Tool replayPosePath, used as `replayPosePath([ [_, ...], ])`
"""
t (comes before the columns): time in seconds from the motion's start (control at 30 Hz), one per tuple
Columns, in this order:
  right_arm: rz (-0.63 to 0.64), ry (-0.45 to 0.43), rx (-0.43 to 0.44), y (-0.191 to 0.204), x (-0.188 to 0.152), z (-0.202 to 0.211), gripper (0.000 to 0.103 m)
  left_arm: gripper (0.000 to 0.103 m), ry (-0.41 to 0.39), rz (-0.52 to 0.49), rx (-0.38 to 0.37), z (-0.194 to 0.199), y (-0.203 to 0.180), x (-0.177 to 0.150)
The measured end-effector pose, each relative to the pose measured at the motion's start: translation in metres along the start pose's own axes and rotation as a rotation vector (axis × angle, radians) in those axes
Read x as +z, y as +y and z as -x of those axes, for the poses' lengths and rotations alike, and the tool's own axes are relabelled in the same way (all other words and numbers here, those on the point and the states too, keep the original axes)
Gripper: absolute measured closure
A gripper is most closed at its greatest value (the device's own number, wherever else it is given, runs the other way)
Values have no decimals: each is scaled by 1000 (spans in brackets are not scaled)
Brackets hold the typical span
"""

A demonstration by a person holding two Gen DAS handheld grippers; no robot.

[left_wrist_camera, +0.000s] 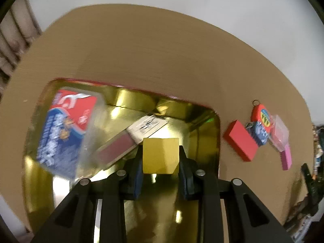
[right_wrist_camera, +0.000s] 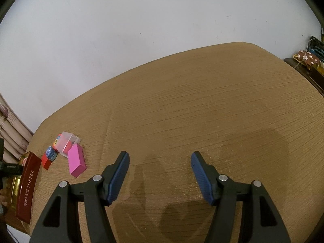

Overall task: Organize rigid objects
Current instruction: 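Lower the yellow cube into the tin tray and open the left gripper, then grasp the pink block with the right gripper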

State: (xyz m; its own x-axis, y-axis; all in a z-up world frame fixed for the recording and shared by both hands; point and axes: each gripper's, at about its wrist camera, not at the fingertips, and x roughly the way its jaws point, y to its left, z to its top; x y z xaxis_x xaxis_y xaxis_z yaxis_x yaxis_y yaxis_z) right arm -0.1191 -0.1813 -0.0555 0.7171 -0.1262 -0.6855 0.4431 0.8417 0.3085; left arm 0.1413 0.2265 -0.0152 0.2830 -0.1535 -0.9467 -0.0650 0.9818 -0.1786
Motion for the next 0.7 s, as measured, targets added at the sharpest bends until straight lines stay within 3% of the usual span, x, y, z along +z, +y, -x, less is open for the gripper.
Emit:
replayPosePath([
  [0.2,1,2,0,0,-1,-1,38,73,-59,-51,97,-5,-10,10],
  [0.33,0,2,-1,0,0,-1,38,71,-67,-15,70,0,5,8],
  [0.4,0,2,-1,1,0,-1,38,64,-76,-31,82,5,5,6],
  [0.47,-1,1,0,1,0,-1,37,48,-78,-31,64,8,2,7],
  [0.7,-1,1,3,0,-1,-1,37,39,-176,-32,91,51,-15,-16],
])
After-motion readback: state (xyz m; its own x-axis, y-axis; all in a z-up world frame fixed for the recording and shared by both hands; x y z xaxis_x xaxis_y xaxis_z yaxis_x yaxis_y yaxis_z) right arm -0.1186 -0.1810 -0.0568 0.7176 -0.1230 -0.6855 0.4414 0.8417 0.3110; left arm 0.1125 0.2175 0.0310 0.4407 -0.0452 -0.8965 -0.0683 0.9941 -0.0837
